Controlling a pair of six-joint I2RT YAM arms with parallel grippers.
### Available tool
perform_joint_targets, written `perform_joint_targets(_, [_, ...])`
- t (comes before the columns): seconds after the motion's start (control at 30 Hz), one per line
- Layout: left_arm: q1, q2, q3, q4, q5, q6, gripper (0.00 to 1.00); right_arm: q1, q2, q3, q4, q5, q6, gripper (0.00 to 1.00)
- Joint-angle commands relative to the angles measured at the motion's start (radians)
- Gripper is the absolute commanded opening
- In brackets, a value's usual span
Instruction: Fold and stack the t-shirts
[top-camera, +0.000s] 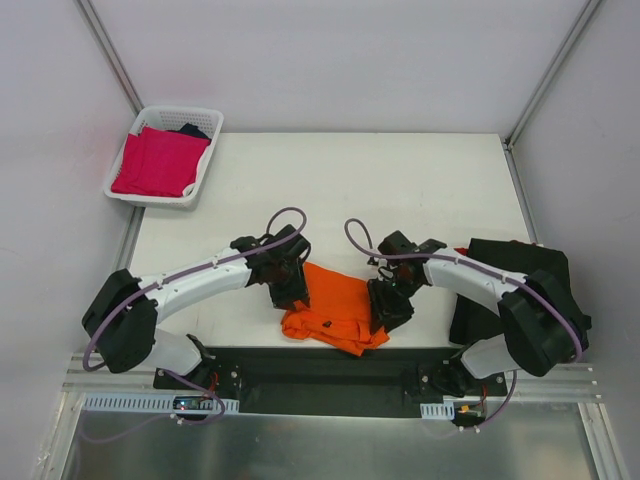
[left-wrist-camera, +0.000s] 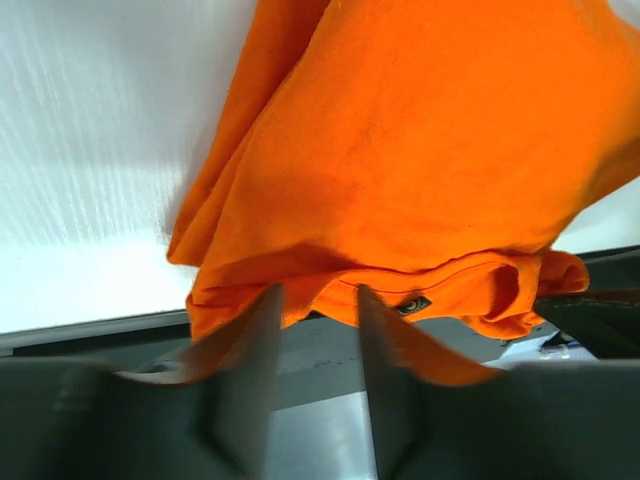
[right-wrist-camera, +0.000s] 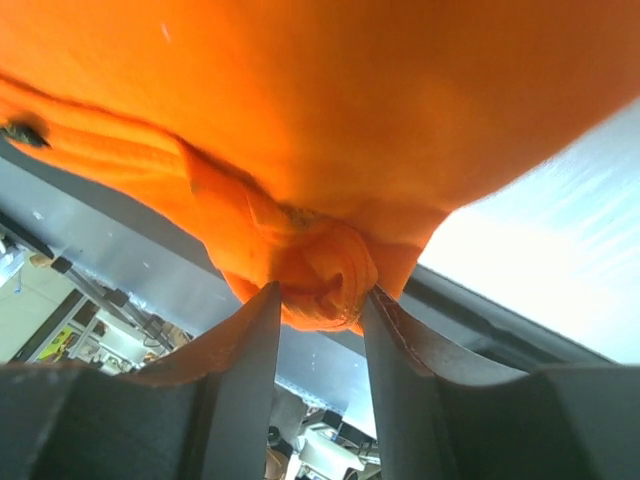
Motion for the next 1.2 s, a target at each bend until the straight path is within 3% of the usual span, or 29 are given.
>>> perform_joint_targets(0.0, [-0.009,-0.041,-0.028,-0.017,-0.006,-0.011,0.49,0.005,0.054,0.076,0.012,0.030,-0.037,0.41])
perform_joint_targets(0.17, [-0.009,-0.055,-0.054,-0.017,-0.005,-0.014,0.50,0.004,0.092,0.131,0.008,0.044,-0.050,0.37])
perform_joint_targets(0.27, [-0.009,-0.059,-0.057,-0.016,-0.008,-0.012,0.50,0.005,0.072,0.168,-0.014,0.052,-0.046,0.26])
perform_joint_targets(0.37, [-0.010,-0.055,-0.054,-0.014,-0.005,-0.011,0.49,0.005,0.028,0.191,-0.030,0.024,-0.020,0.05])
perform_joint_targets(0.43, [-0.010,-0.047,-0.048,-0.014,-0.006,-0.008,0.49,0.019,0.006,0.205,-0.035,-0.006,0.009,0.01])
perform_joint_targets(0.53, [-0.010,-0.033,-0.028,-0.010,-0.001,0.003,0.35,0.074,-0.032,0.240,-0.069,-0.025,0.029,0.01])
perform_joint_targets(0.57, [-0.009,-0.030,-0.023,-0.008,0.003,0.006,0.18,0.091,-0.046,0.249,-0.092,-0.037,0.032,0.01])
perform_joint_targets(0.63, [-0.010,-0.019,-0.011,-0.008,0.009,0.017,0.07,0.148,-0.066,0.263,-0.119,-0.054,0.043,0.05])
perform_joint_targets(0.7, [-0.012,-0.021,-0.011,-0.010,0.015,0.022,0.01,0.195,-0.109,0.257,-0.152,-0.063,0.054,0.07])
perform_joint_targets(0.8, [-0.013,-0.041,-0.032,-0.010,0.022,0.022,0.01,0.235,-0.155,0.222,-0.193,-0.077,0.072,0.08])
perform_joint_targets(1.07, [-0.020,-0.185,-0.182,-0.011,0.052,-0.014,0.01,0.252,-0.290,0.170,-0.469,-0.070,-0.018,0.20])
perform_joint_targets(1.13, [-0.020,-0.252,-0.236,-0.011,0.052,-0.038,0.01,0.252,-0.311,0.147,-0.495,-0.086,-0.018,0.31])
perform_joint_targets(1.17, [-0.020,-0.274,-0.254,-0.014,0.048,-0.047,0.02,0.252,-0.328,0.139,-0.510,-0.095,-0.017,0.74])
